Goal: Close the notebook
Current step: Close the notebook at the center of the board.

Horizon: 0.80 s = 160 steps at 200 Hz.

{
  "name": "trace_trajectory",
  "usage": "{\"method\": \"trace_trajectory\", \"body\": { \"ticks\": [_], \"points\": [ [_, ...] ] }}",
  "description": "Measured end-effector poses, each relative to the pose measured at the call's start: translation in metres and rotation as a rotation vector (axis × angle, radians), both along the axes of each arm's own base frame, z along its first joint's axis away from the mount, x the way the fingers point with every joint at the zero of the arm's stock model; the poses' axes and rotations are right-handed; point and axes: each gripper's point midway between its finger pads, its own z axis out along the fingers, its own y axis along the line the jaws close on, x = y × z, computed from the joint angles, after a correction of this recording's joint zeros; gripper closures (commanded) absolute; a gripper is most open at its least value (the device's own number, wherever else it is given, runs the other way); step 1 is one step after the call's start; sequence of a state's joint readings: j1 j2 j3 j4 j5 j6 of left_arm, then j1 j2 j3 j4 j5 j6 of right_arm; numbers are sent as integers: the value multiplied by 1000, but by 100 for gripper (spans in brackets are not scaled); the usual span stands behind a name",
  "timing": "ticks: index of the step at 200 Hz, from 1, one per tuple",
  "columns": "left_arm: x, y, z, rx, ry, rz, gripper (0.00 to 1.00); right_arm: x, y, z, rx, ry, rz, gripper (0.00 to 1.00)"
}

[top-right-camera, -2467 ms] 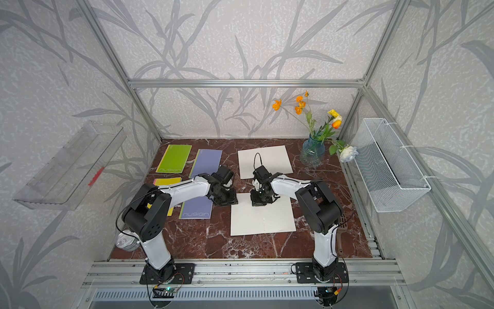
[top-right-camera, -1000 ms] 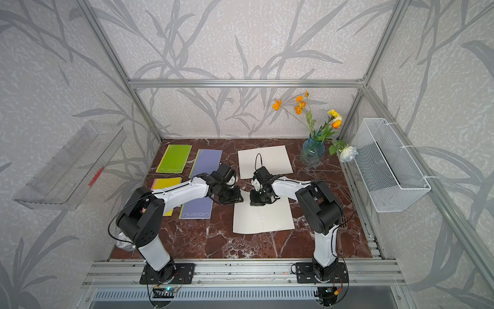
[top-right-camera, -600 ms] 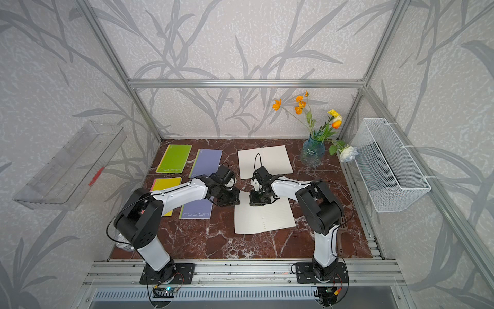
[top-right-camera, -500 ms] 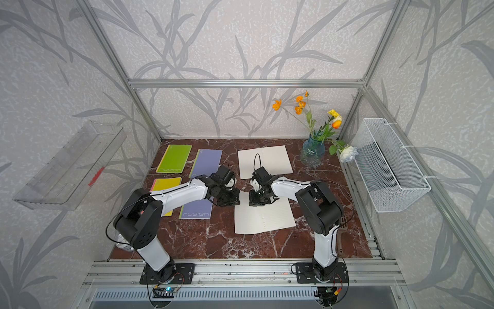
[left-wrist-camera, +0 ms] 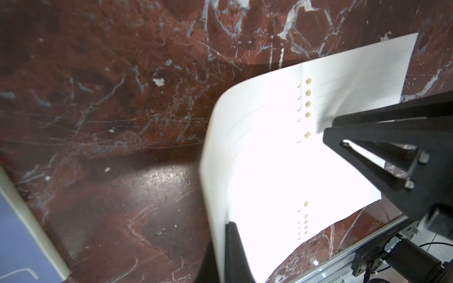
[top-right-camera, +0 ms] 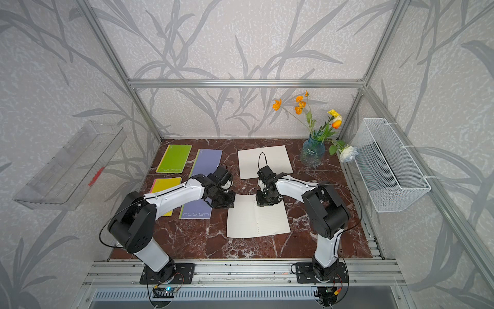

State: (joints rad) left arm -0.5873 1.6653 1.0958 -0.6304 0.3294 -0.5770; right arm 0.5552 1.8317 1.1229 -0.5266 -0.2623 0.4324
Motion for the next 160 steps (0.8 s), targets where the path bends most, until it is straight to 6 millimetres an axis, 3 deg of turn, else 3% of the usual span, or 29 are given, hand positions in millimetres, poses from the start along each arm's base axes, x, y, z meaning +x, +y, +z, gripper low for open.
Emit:
{"method": "trace_trajectory", "body": {
  "ticks": [56, 109, 160],
  "points": [
    [6, 29, -1, 42, 18, 28, 96, -9, -27, -1, -57, 4, -20, 71],
    [19, 55, 3, 43, 29, 66, 96, -16, -36, -1, -76, 5, -18, 70],
    [27, 64, 11, 46, 16, 60, 97, -23, -40, -5, -84, 21, -18, 69]
  ]
}}
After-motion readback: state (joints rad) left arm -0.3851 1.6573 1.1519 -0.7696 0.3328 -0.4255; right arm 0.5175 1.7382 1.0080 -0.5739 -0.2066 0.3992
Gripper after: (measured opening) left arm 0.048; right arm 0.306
